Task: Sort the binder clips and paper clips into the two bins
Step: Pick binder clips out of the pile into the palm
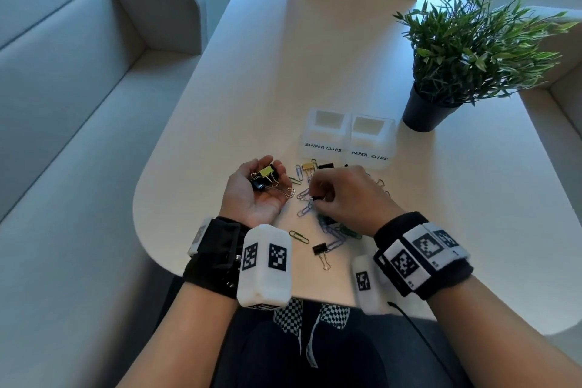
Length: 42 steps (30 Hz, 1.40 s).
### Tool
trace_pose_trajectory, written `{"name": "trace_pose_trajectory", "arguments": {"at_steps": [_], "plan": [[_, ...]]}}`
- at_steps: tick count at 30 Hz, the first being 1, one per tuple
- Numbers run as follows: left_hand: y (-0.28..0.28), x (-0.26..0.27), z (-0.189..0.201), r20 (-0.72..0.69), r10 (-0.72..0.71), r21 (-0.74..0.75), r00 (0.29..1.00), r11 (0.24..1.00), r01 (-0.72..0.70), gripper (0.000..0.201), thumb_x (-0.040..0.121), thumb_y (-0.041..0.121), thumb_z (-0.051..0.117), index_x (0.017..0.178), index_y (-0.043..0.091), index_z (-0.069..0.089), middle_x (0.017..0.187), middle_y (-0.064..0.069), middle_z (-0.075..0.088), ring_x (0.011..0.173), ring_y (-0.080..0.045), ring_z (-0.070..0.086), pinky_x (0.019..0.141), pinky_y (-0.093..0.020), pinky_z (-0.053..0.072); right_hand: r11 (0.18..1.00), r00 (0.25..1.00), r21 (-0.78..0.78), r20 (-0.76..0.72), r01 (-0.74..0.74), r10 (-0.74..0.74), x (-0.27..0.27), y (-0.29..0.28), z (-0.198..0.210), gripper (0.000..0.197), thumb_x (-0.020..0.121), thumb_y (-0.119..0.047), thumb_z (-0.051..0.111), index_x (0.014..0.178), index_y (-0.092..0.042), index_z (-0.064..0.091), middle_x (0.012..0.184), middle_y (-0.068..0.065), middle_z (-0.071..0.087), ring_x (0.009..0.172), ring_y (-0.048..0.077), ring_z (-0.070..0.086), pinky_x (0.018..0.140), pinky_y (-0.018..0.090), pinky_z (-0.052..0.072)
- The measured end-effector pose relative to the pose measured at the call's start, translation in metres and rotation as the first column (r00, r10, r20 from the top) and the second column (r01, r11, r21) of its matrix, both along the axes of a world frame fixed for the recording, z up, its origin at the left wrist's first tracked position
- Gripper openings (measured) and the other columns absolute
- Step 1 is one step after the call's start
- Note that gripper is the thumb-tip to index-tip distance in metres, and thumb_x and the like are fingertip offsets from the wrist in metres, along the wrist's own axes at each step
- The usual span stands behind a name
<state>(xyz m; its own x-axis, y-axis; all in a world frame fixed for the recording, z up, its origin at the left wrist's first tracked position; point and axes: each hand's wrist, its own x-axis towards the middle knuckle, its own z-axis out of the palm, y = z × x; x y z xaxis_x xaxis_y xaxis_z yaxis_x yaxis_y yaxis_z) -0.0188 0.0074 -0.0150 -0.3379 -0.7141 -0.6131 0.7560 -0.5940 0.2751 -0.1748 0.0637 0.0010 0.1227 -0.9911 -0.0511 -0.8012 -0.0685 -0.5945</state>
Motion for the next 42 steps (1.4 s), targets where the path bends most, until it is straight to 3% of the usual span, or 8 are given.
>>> {"name": "trace_pose_trajectory", "arguments": {"at_steps": [8, 12, 15, 20, 24, 30, 33, 42], "plan": [[0.002, -0.005, 0.002, 0.012, 0.005, -0.010, 1.000, 1.000, -0.005, 0.024, 0.092, 0.017, 0.043, 0.077, 0.005, 0.057, 0.074, -0.010, 0.056, 0.070, -0.019, 0.055, 0.066, -0.026, 0.044, 0.968, 0.949, -0.136, 0.268, 0.211, -0.169, -0.009, -0.009, 0.022, 0.009, 0.079, -0.018, 0.075, 0.088, -0.017, 0.073, 0.075, -0.004, 0.071, 0.069, 0.002, 0.065, 0.067, 0.009, 0.051], [0.010, -0.017, 0.001, -0.069, -0.041, -0.019, 0.997, 0.999, 0.040, 0.022, 0.093, 0.019, 0.043, 0.080, 0.005, 0.055, 0.081, -0.011, 0.061, 0.078, -0.020, 0.056, 0.072, -0.030, 0.047, 0.986, 0.939, -0.113, 0.335, 0.126, -0.081, 0.013, -0.013, 0.030, 0.014, 0.079, -0.019, 0.074, 0.093, -0.017, 0.073, 0.079, -0.006, 0.072, 0.070, 0.002, 0.066, 0.067, 0.008, 0.050], [0.013, -0.022, 0.002, -0.119, -0.018, 0.011, 0.993, 1.000, 0.019, 0.025, 0.094, 0.021, 0.041, 0.082, 0.003, 0.055, 0.096, -0.017, 0.058, 0.085, -0.024, 0.057, 0.081, -0.035, 0.049, 0.981, 0.969, -0.147, 0.229, 0.129, -0.093, 0.013, -0.004, 0.030, 0.025, 0.081, -0.027, 0.072, 0.105, -0.022, 0.069, 0.083, -0.007, 0.069, 0.068, 0.004, 0.061, 0.067, 0.012, 0.050], [0.007, -0.013, -0.001, -0.055, 0.059, 0.029, 0.997, 0.998, -0.057, 0.030, 0.095, 0.020, 0.039, 0.078, 0.002, 0.056, 0.056, -0.015, 0.063, 0.070, -0.021, 0.055, 0.064, -0.029, 0.044, 0.990, 0.992, 0.095, -0.063, -0.103, 0.109, 0.004, 0.037, 0.023, 0.025, 0.076, -0.034, 0.075, 0.099, -0.025, 0.069, 0.082, -0.010, 0.062, 0.071, 0.005, 0.056, 0.066, 0.023, 0.047], [0.006, -0.009, 0.000, -0.040, 0.051, 0.018, 0.998, 0.999, -0.051, 0.031, 0.095, 0.021, 0.039, 0.078, 0.002, 0.057, 0.054, -0.013, 0.063, 0.069, -0.020, 0.056, 0.064, -0.027, 0.044, 0.977, 0.933, 0.142, -0.303, -0.157, 0.194, 0.019, 0.049, 0.005, 0.030, 0.080, -0.035, 0.071, 0.105, -0.021, 0.064, 0.097, -0.001, 0.062, 0.088, 0.017, 0.059, 0.070, 0.030, 0.049], [0.010, -0.011, 0.001, -0.008, 0.038, -0.018, 0.999, 0.999, -0.038, 0.030, 0.095, 0.021, 0.040, 0.079, 0.003, 0.057, 0.057, -0.012, 0.063, 0.069, -0.020, 0.057, 0.061, -0.027, 0.048, 0.993, 0.968, 0.063, -0.223, -0.101, 0.113, 0.021, 0.040, 0.001, 0.014, 0.078, -0.018, 0.068, 0.092, -0.018, 0.068, 0.083, -0.002, 0.063, 0.078, 0.016, 0.059, 0.068, 0.032, 0.052], [0.011, -0.014, 0.001, -0.003, 0.012, -0.022, 1.000, 1.000, -0.012, 0.029, 0.094, 0.021, 0.042, 0.078, 0.003, 0.058, 0.068, -0.012, 0.061, 0.069, -0.021, 0.058, 0.059, -0.026, 0.051, 1.000, 0.999, -0.011, -0.036, 0.007, -0.007, 0.013, 0.026, 0.013, 0.010, 0.074, -0.015, 0.068, 0.084, -0.016, 0.071, 0.073, -0.004, 0.062, 0.065, 0.009, 0.054, 0.060, 0.022, 0.045], [0.022, -0.031, 0.000, -0.038, -0.090, -0.082, 0.995, 0.993, 0.087, 0.023, 0.094, 0.022, 0.043, 0.093, 0.004, 0.058, 0.092, -0.010, 0.061, 0.083, -0.022, 0.058, 0.087, -0.032, 0.049, 0.995, 0.988, -0.086, 0.152, 0.044, -0.030, 0.005, -0.023, 0.047, 0.030, 0.070, -0.032, 0.080, 0.097, -0.020, 0.072, 0.083, -0.003, 0.069, 0.071, 0.005, 0.062, 0.065, 0.013, 0.051]]}}
